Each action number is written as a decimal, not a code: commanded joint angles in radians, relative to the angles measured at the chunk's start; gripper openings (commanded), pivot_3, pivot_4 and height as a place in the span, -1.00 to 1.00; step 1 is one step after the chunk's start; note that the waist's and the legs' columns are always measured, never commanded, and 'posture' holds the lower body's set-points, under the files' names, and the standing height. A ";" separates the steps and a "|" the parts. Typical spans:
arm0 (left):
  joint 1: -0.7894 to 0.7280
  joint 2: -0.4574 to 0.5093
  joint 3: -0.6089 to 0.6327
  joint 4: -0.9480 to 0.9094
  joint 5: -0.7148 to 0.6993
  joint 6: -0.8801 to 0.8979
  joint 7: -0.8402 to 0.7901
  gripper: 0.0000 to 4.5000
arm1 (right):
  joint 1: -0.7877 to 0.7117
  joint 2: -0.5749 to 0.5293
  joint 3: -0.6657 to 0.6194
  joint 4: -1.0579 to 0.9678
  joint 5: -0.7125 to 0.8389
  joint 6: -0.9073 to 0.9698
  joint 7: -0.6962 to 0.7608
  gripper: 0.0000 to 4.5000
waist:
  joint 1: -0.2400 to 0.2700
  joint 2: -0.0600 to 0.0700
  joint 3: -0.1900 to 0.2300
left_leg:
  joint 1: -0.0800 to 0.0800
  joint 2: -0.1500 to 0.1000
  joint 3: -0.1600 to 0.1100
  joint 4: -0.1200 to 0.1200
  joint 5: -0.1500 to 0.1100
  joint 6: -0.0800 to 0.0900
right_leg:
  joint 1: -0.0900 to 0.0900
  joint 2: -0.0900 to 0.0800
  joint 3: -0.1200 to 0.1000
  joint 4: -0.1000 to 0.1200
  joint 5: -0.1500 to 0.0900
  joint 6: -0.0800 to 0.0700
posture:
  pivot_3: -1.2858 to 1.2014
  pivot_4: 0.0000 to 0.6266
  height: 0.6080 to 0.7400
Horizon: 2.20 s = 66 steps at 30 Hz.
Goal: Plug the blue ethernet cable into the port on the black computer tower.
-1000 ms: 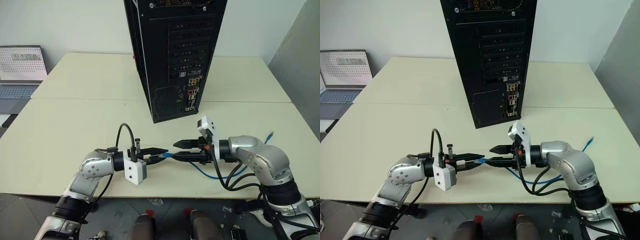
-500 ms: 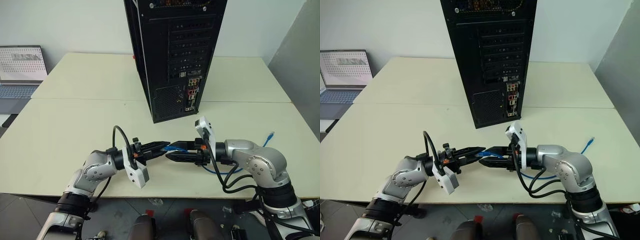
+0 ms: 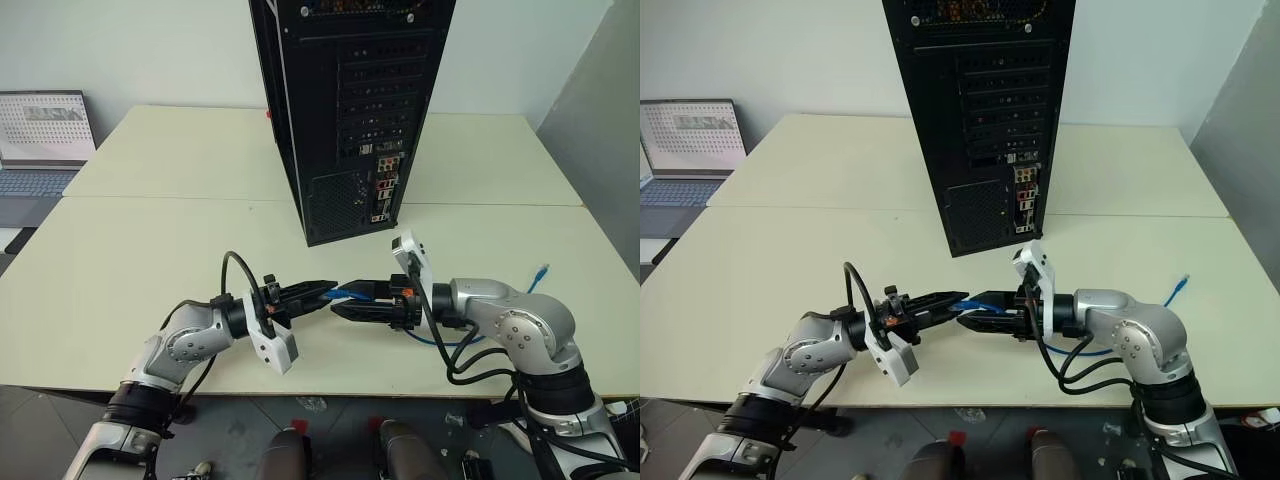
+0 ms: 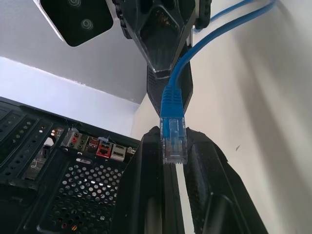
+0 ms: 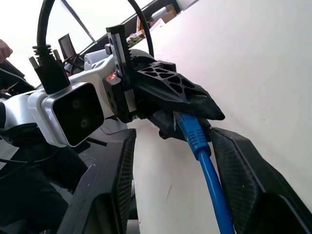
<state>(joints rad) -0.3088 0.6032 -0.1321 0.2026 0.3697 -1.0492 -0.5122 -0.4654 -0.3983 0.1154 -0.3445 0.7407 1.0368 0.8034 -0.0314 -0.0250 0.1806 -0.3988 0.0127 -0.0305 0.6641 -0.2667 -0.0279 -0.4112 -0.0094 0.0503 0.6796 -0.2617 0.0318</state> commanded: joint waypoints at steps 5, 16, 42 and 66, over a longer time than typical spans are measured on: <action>-0.020 0.015 -0.017 -0.013 0.009 0.004 0.038 -0.88 | -0.015 0.013 -0.014 -0.011 0.032 -0.008 -0.013 0.12 | 0.000 0.000 0.000 | 0.000 0.000 -0.001 0.000 0.000 0.000 | 0.001 0.000 -0.001 0.000 0.000 0.000 | 0.03 -0.52 1.00; -0.021 0.029 -0.024 -0.025 0.005 0.012 0.053 -0.88 | -0.028 0.025 -0.005 0.019 0.021 -0.016 -0.023 -0.56 | 0.000 0.000 0.000 | 0.000 0.000 -0.002 0.000 0.000 0.000 | 0.001 0.000 -0.002 0.000 0.000 0.000 | 0.03 -0.52 1.00; 0.024 0.063 -0.062 -0.006 -0.243 0.242 -0.060 0.29 | -0.025 -0.005 -0.045 0.018 0.002 -0.046 -0.053 -1.00 | -0.001 0.000 0.000 | 0.000 0.000 -0.003 0.000 0.000 0.000 | 0.001 -0.001 -0.003 0.000 0.000 0.000 | 0.03 -0.52 1.00; -0.145 -0.351 -0.036 -0.447 -0.422 1.375 0.225 0.84 | -0.082 0.255 -0.085 0.151 -0.544 -0.520 -0.674 -1.00 | 0.002 0.000 0.000 | -0.001 -0.002 -0.005 0.001 0.001 -0.001 | 0.001 0.000 -0.004 0.000 0.000 0.000 | 0.03 -0.52 1.00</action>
<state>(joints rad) -0.4326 0.2638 -0.1859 -0.2045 -0.0666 0.3244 -0.3085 -0.5248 -0.1496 0.0326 -0.1849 0.2151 0.5454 0.1474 -0.0298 -0.0248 0.1806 -0.4000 0.0111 -0.0355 0.6648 -0.2662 -0.0287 -0.4101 -0.0099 0.0465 0.6798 -0.2618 0.0316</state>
